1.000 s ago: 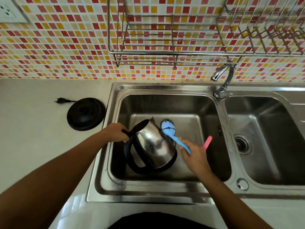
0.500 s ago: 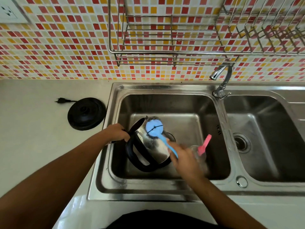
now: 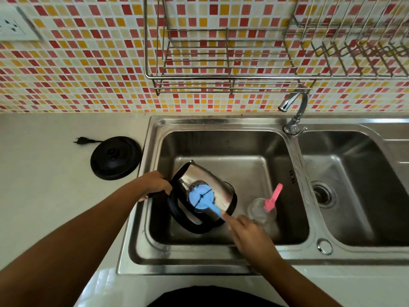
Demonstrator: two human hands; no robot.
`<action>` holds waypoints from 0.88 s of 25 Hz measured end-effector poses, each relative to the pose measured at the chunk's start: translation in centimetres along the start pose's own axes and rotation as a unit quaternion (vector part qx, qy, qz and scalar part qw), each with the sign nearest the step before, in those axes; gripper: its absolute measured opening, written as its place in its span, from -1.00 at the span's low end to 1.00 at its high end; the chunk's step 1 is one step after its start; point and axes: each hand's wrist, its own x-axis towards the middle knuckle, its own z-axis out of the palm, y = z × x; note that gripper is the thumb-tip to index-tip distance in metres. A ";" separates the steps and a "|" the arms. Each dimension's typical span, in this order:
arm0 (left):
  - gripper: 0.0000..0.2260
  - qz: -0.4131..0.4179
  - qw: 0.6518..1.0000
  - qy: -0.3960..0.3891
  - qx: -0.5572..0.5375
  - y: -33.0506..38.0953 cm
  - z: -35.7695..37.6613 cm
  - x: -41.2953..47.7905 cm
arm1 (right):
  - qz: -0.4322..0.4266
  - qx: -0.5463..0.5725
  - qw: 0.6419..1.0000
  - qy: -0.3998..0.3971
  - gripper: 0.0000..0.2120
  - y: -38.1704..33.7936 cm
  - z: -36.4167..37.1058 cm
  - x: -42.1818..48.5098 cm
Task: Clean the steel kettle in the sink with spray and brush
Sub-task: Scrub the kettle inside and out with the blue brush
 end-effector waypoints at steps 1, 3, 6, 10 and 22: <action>-0.94 -0.001 1.000 -0.003 -0.005 0.0 0.0 -0.1 | 0.019 0.003 1.000 0.008 -0.59 1.1 -0.2 -0.4; -0.94 -0.002 1.000 -0.008 -0.015 -0.1 -0.1 -0.1 | 0.086 0.041 0.995 0.027 -0.60 2.6 -0.7 0.1; -0.92 -0.002 1.000 -0.012 -0.009 -0.2 -0.1 0.2 | 0.055 0.043 0.996 0.046 -0.61 0.6 -0.7 0.9; -0.92 -0.005 1.000 -0.014 -0.020 -0.3 0.0 0.3 | -0.023 -0.016 0.999 -0.019 -0.56 0.8 -0.4 -2.6; -0.69 0.020 1.000 -0.014 -0.010 -1.0 0.0 0.7 | 0.131 0.079 0.988 0.006 -0.69 4.7 -1.9 -2.7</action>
